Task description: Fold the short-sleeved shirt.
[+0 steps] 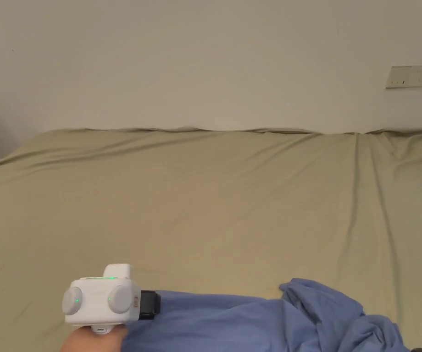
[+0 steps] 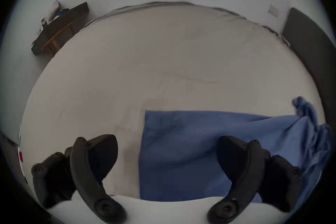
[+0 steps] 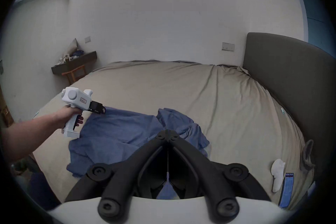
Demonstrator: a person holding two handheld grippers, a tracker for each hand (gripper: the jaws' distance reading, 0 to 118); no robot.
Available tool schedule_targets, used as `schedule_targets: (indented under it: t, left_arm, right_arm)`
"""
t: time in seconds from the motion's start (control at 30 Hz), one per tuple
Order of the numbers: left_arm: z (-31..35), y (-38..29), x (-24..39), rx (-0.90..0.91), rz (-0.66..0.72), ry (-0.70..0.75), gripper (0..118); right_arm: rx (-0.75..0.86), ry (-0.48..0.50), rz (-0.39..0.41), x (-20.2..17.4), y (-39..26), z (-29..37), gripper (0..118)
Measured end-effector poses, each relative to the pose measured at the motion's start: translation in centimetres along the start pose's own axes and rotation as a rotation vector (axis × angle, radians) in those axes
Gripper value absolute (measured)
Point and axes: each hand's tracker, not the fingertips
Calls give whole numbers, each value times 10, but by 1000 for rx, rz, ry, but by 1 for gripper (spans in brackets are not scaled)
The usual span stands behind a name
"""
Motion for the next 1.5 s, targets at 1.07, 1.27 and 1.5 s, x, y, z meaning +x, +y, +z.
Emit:
schedule_targets:
  t: [1.07, 1.27, 1.5]
  left_arm:
    - [230, -30, -66, 366, 257, -277, 0]
    - [267, -14, -88, 515, 410, -295, 0]
    - [343, 69, -105, 704, 480, -292, 0]
  right_arm:
    - [-333, 133, -176, 93, -21, -157, 8]
    - [-61, 160, -47, 86, 61, -56, 8]
    - [50, -51, 10, 104, 196, -1, 8]
